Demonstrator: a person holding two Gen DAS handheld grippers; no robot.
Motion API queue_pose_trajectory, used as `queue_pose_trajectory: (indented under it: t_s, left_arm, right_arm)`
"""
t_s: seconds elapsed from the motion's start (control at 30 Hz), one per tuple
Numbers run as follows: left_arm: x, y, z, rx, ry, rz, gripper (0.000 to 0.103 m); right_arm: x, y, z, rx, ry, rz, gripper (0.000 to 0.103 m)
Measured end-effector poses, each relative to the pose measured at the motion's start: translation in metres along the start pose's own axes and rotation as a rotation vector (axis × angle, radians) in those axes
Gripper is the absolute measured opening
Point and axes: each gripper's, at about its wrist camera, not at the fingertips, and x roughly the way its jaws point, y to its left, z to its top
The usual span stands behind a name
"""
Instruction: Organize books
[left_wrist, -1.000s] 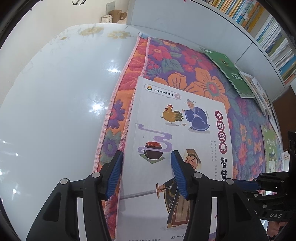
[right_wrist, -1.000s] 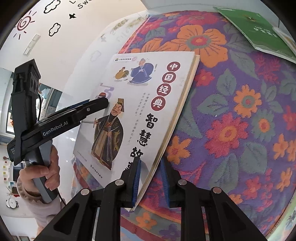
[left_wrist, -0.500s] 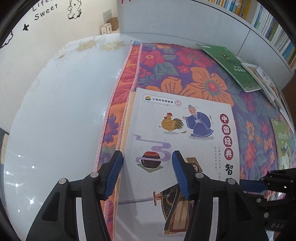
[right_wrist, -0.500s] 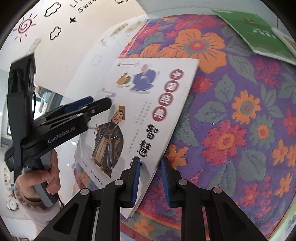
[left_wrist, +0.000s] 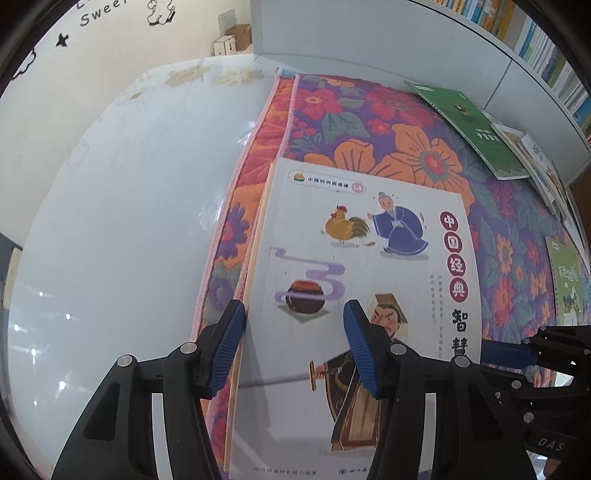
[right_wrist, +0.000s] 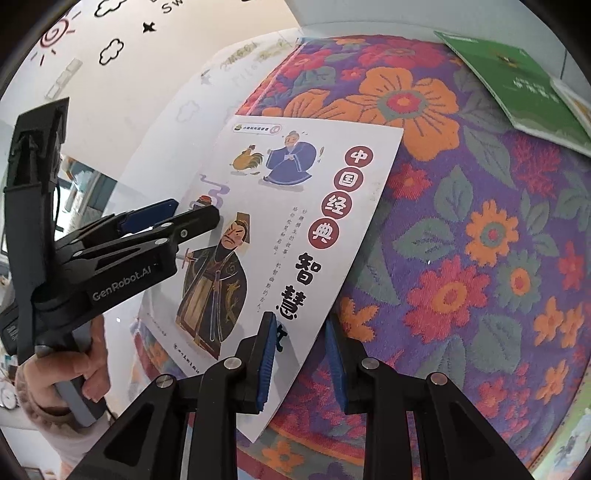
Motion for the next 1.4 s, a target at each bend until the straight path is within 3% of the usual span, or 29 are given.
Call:
queue_pose_trajectory:
  t_s: [0.3,0.53,0.6,0.8,1.13,1.3,1.4]
  left_arm:
    - [-0.011,0.0,0.001,-0.036,-0.017,0.026,0.052]
    - [-0.04,-0.024,0.008,-0.021,-0.087,0.017,0.052]
    - [-0.044,-0.04,0.007,0.013,-0.087,0.006,0.052]
    - [-0.041,-0.113,0.002,0.103,-0.069,-0.121,0.052]
    - [-0.01,-0.263,-0.028,0.277,0.008,-0.269,0.052]
    - [0.006,-0.304,-0.05,0.291,0.03,-0.329,0.052]
    - [0.004,-0.315,-0.055,0.303,-0.018,-0.31,0.054]
  right_arm:
    - [0.001,-0.003,0.0,0.023,-0.015,0.02,0.027]
    - [-0.037,-0.032,-0.009,0.038,-0.071,0.023,0.027]
    - [-0.054,-0.042,-0.013,0.045,-0.097,0.026,0.027]
    - [-0.094,-0.08,-0.037,0.082,-0.158,0.022,0.027]
    - [-0.149,-0.203,-0.112,0.254,-0.229,-0.012,0.027]
    - [-0.163,-0.27,-0.16,0.352,-0.28,-0.051,0.027]
    - [-0.174,-0.3,-0.179,0.386,-0.313,0.024,0.026]
